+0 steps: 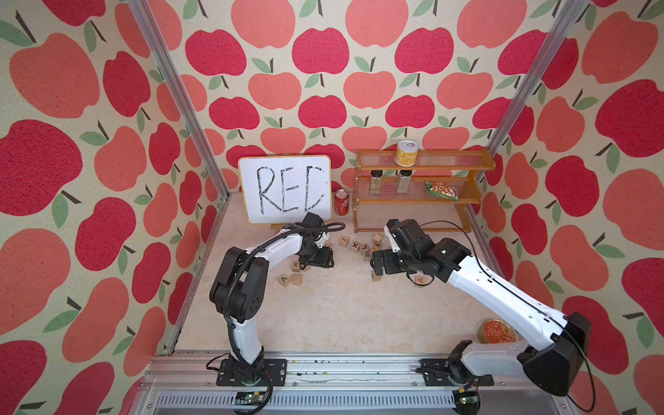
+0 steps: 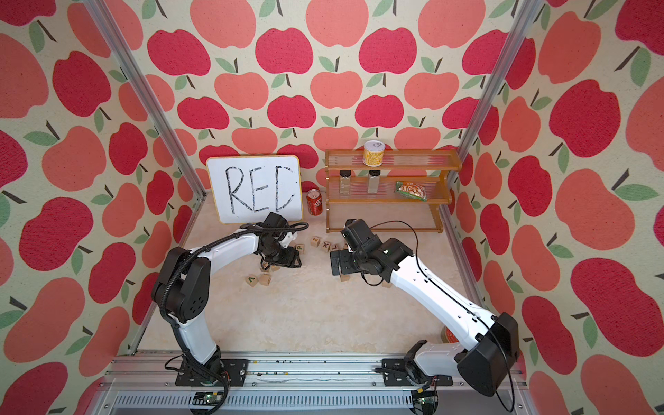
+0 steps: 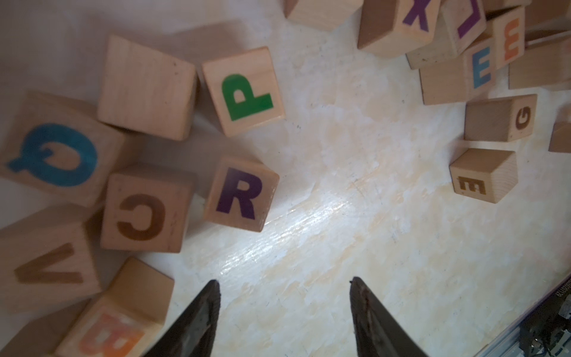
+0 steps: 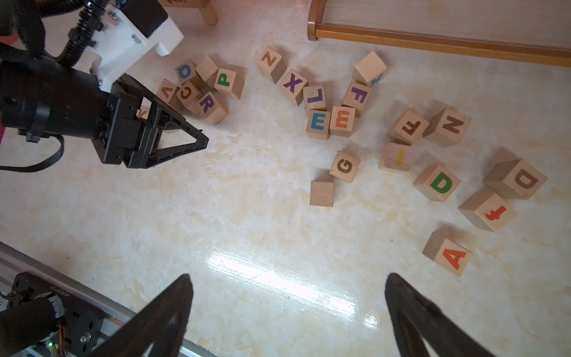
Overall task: Assemble the uppercase word "red" with letter blocks
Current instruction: Adjust the letter blocks at the center of the board.
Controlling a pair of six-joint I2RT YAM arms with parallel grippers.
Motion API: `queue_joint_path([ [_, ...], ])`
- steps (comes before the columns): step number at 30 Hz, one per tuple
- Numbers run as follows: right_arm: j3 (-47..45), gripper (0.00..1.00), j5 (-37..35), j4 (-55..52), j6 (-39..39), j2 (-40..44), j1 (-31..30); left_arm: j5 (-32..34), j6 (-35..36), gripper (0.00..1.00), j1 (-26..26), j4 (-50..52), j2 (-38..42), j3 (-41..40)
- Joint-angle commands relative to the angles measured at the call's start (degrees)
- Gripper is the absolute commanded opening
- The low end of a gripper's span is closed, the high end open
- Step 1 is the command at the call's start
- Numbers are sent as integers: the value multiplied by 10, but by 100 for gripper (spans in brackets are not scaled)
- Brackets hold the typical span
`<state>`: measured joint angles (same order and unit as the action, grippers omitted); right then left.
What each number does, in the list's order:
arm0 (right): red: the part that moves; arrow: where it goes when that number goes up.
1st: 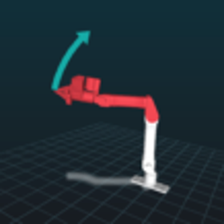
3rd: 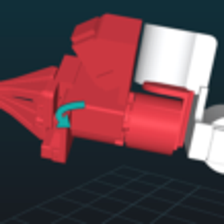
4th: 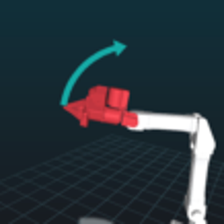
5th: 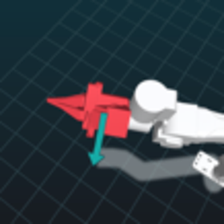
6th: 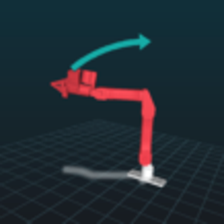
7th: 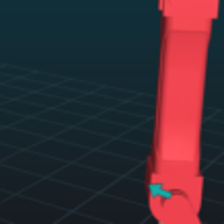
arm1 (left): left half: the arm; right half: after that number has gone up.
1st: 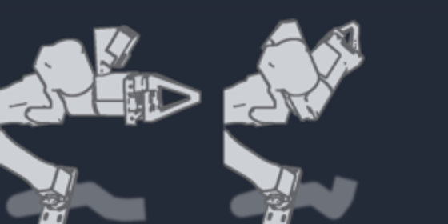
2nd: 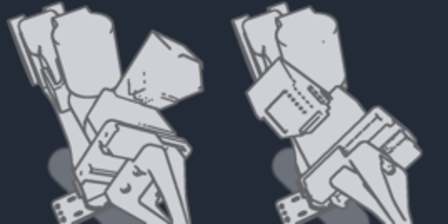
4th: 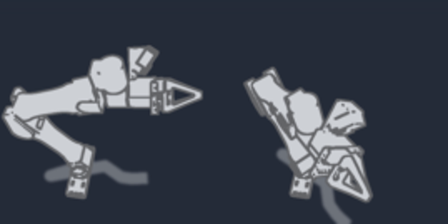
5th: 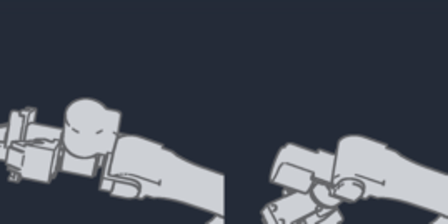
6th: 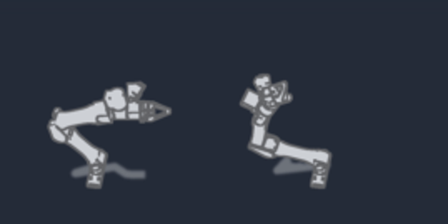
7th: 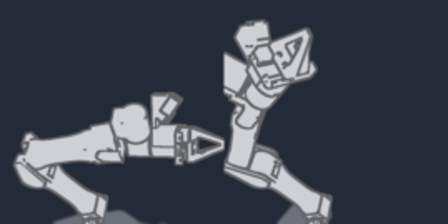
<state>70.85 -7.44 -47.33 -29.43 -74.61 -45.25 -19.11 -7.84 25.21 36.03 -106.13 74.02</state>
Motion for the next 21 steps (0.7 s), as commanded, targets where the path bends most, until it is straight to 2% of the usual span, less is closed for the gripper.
queue_joint_path([
  [1,8,99,0,-28,12,11,7,-1,13,66,-11,-12,-18,16],
  [14,-2,99,16,-66,29,37,42,7,25,68,-35,-41,-92,61],
  [21,10,99,23,-92,55,37,61,0,35,66,-32,-43,-145,105],
])
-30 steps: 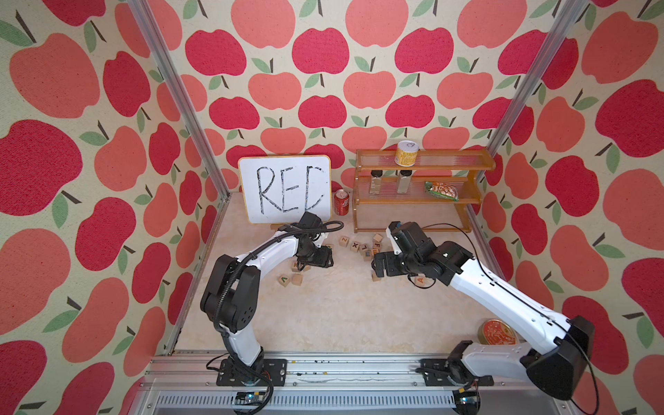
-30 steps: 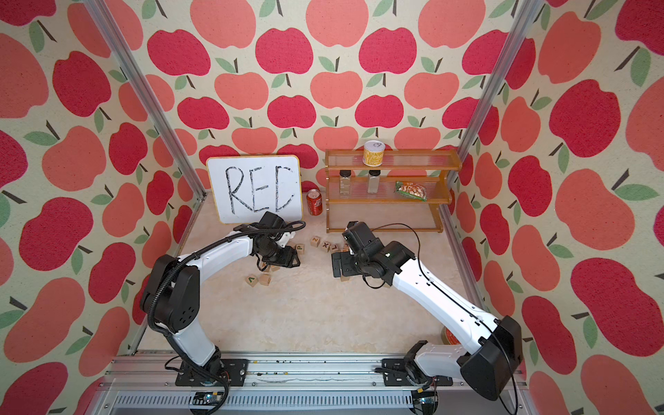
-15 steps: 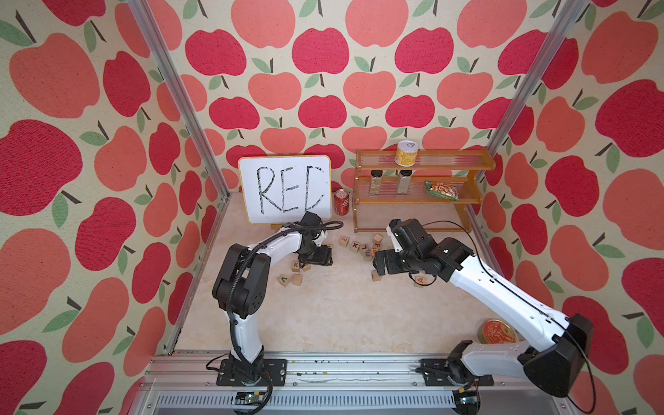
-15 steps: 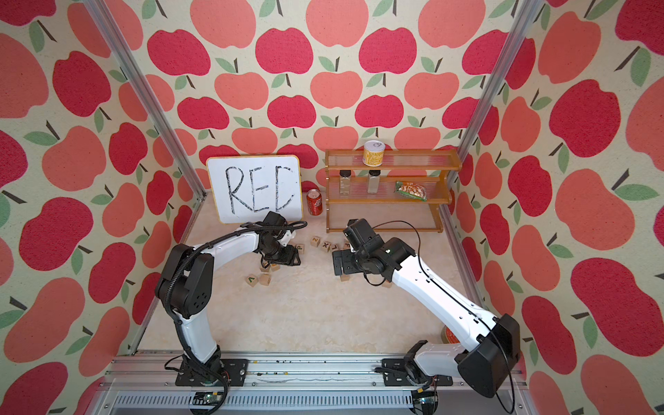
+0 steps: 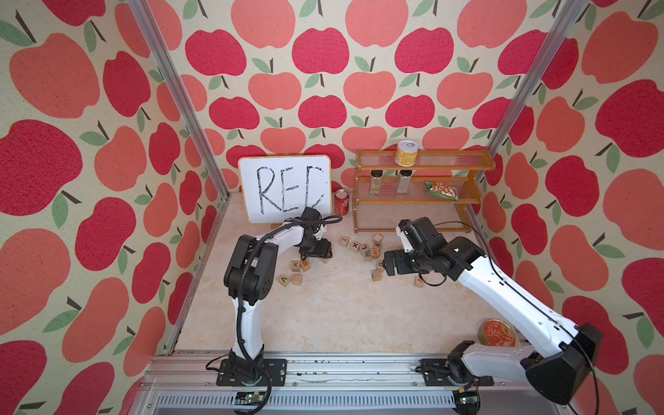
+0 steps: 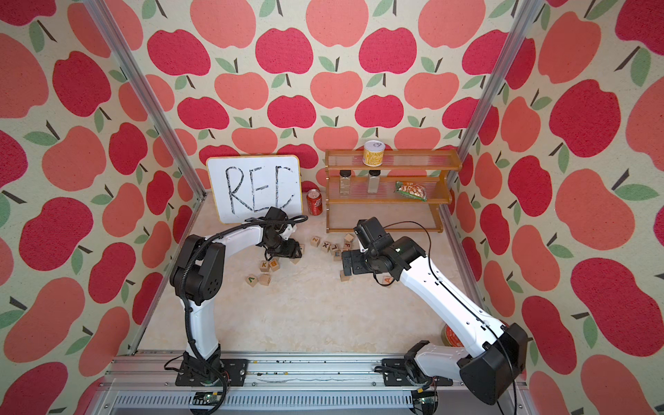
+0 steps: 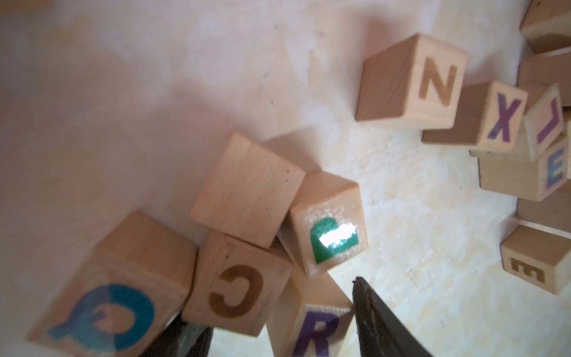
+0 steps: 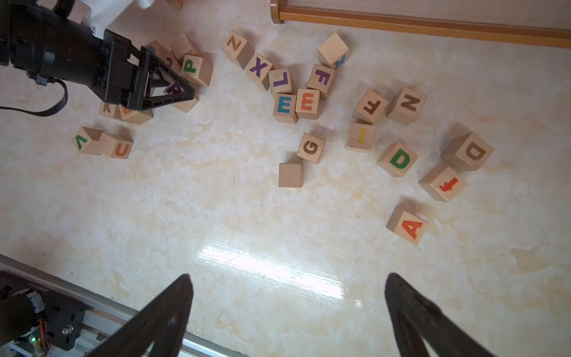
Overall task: Assemble the uppercase word "red" with letter blocks
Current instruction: Adjust the letter blocks at the center of the board, then pick up the letter block from the center of the board.
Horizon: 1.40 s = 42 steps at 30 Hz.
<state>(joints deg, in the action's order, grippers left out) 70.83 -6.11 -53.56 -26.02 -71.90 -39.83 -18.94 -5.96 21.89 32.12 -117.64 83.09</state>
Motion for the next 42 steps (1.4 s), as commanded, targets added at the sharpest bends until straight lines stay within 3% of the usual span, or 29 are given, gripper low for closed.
queue_joint_path([
  [1,12,99,10,-32,24,10,10,-1,18,66,5,-3,-34,20],
  [12,13,99,15,-22,33,6,19,46,41,64,46,18,-36,17],
  [24,7,99,25,-16,29,7,20,94,37,70,47,1,7,-29],
  [31,-1,99,24,-16,20,17,20,97,31,63,47,-4,11,-39],
  [42,-10,99,30,-3,6,20,19,106,30,33,49,2,18,-49],
])
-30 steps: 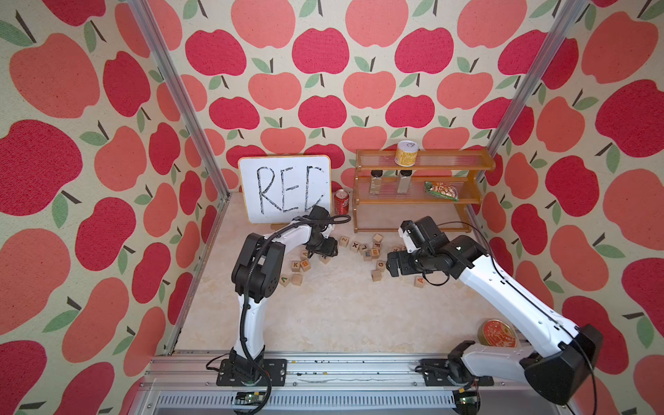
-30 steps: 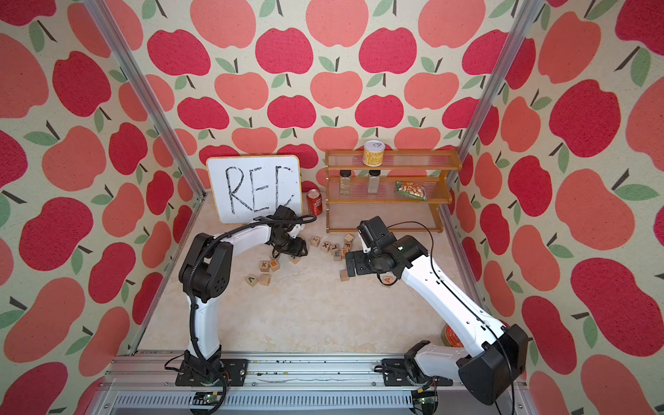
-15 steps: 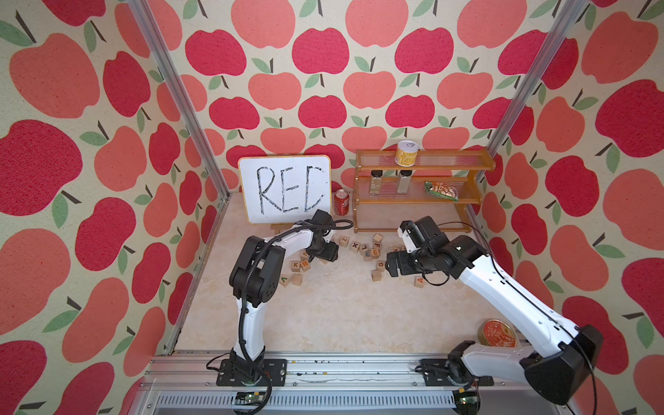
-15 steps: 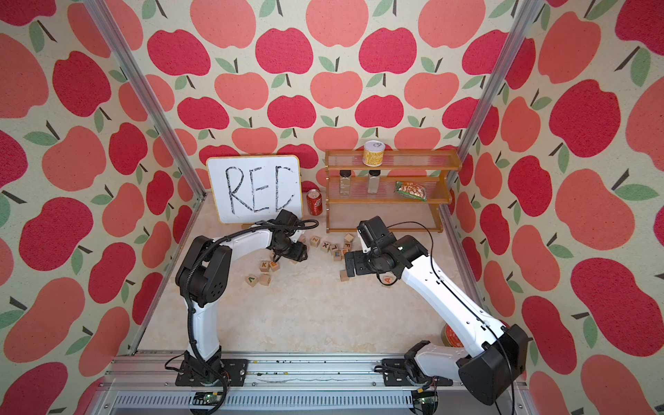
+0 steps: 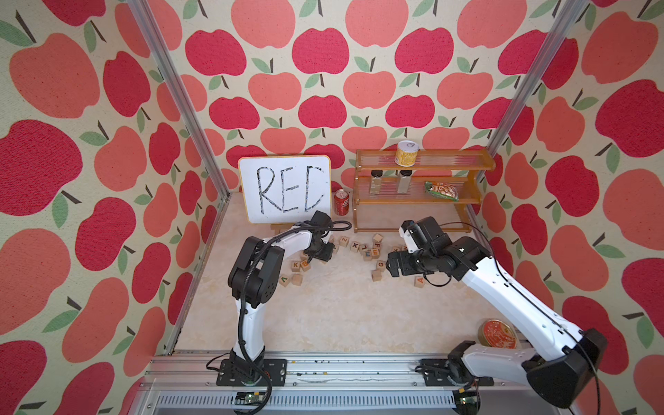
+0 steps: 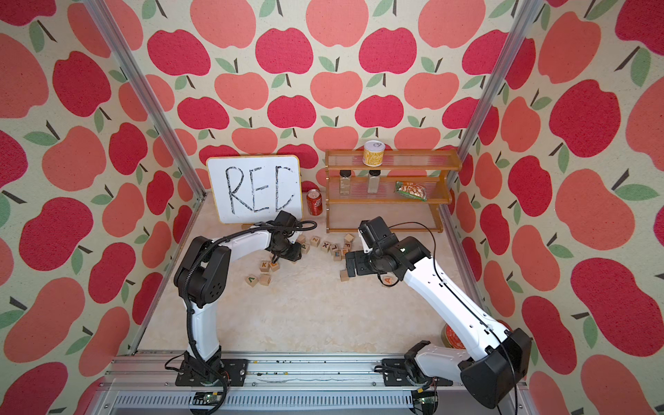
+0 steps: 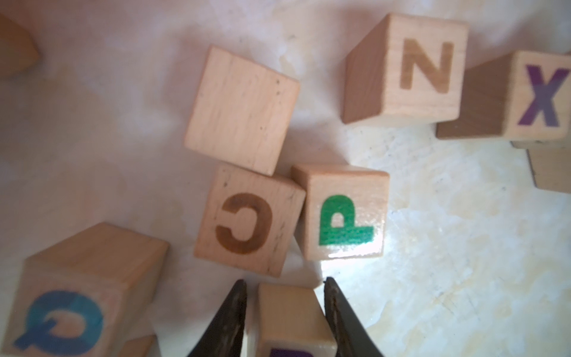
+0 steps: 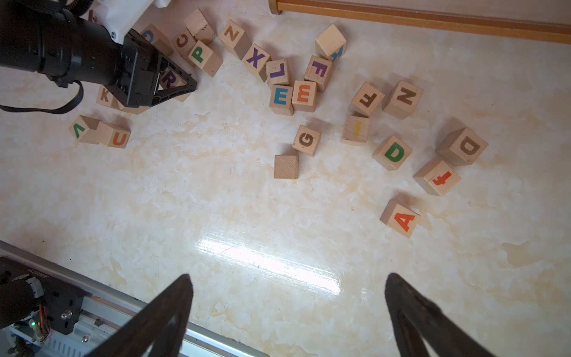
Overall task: Assemble the uppercase word "red" with letter blocks
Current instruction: Pick up the letter block from the center of the board.
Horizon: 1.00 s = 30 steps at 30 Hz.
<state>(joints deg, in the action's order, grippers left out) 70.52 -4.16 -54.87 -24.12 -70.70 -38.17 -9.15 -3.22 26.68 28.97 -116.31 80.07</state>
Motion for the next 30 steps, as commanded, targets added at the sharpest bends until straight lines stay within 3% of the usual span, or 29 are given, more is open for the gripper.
queue_joint_path([
  [1,-8,99,13,13,-15,7,3,13,-1,28,1,35,8,-19],
  [6,-12,99,21,26,-19,2,2,32,-33,19,8,47,12,-18],
  [12,-19,99,33,46,-24,-5,2,71,-88,0,29,68,14,-13],
  [18,-27,99,45,67,-27,-14,0,106,-141,0,52,88,22,-11],
  [30,-44,99,52,97,-22,-23,-25,109,-241,0,65,137,34,-7],
])
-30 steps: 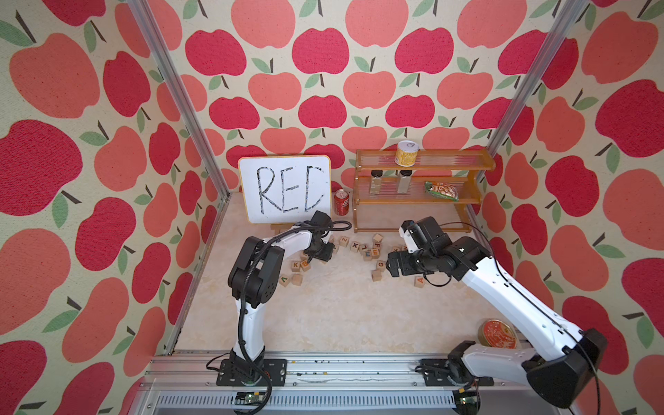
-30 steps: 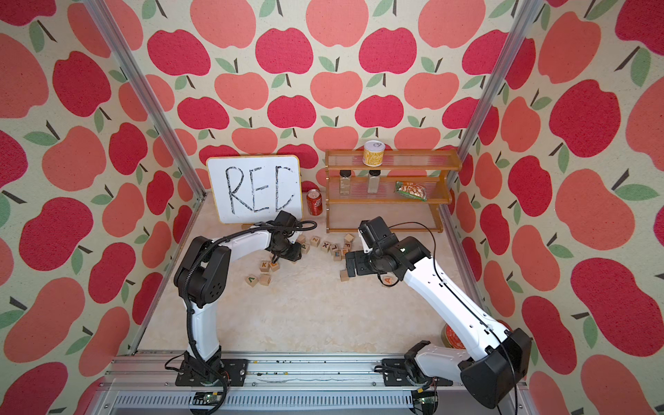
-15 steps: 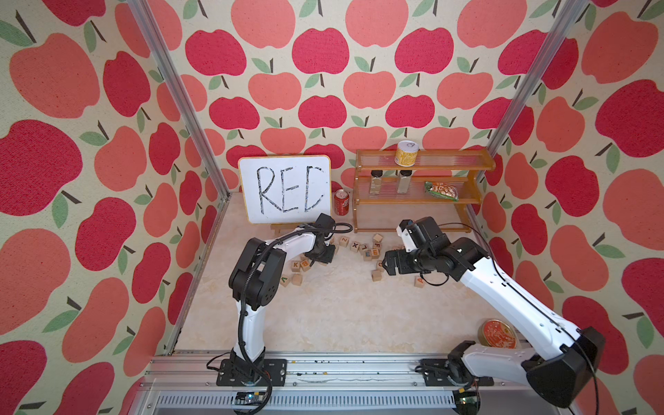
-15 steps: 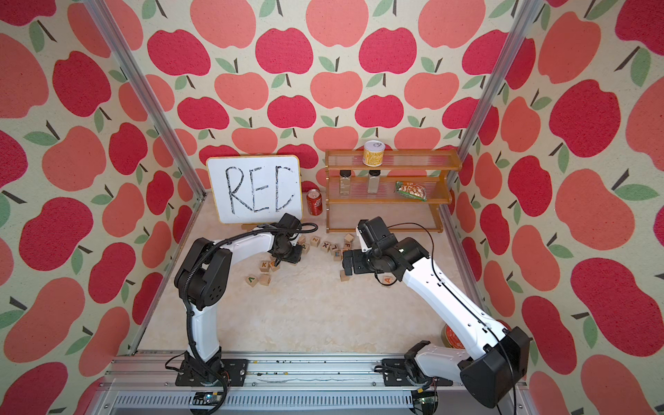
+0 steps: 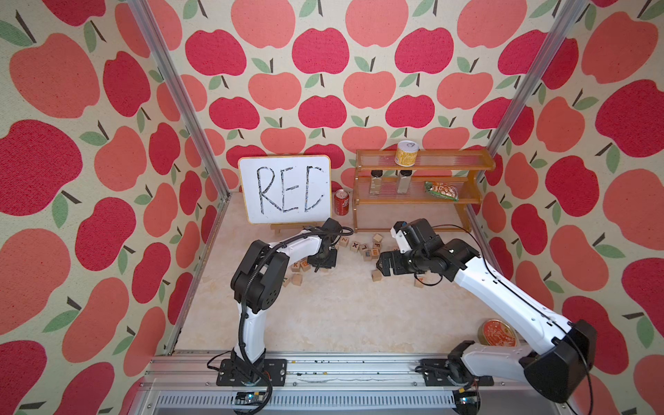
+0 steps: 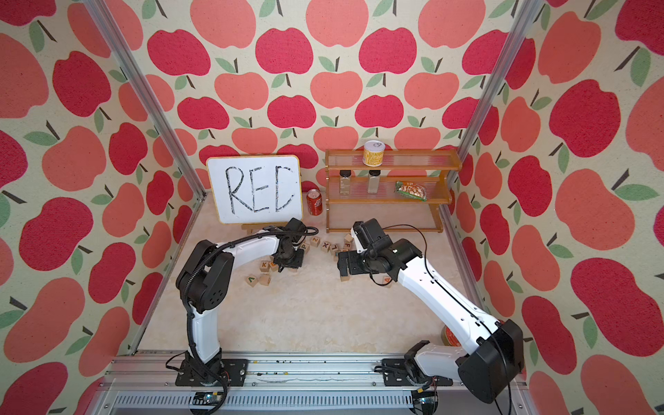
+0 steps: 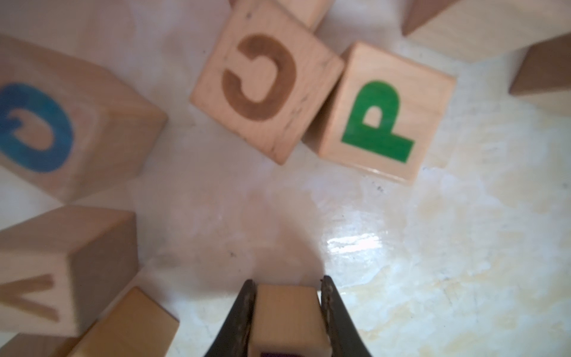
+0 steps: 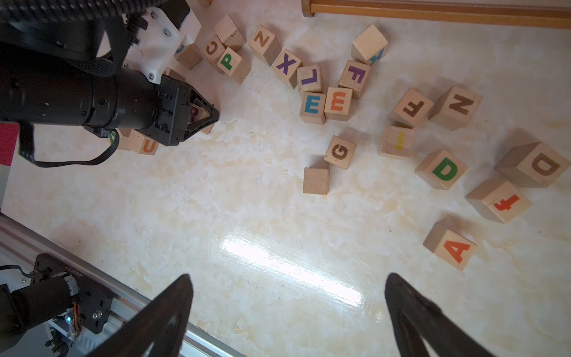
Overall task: Assemble the uppercase word "red" with letter blocks
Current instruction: Pick up the letter block from the center of the board, then place the letter block at the center of the board.
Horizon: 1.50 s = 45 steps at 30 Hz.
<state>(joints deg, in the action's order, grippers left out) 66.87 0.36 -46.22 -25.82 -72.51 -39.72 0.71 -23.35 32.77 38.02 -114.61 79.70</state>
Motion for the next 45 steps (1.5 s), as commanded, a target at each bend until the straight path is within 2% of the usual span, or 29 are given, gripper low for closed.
queue_joint_path([
  [1,-9,99,5,11,-6,-5,-13,10,-46,0,5,49,19,-3],
  [23,-55,99,-15,44,-53,24,-90,19,-153,0,61,85,95,-43],
  [34,-82,99,-35,65,-86,38,-135,24,-209,0,112,79,136,-85],
  [45,-120,99,-51,93,-124,51,-181,44,-237,0,167,73,170,-117],
])
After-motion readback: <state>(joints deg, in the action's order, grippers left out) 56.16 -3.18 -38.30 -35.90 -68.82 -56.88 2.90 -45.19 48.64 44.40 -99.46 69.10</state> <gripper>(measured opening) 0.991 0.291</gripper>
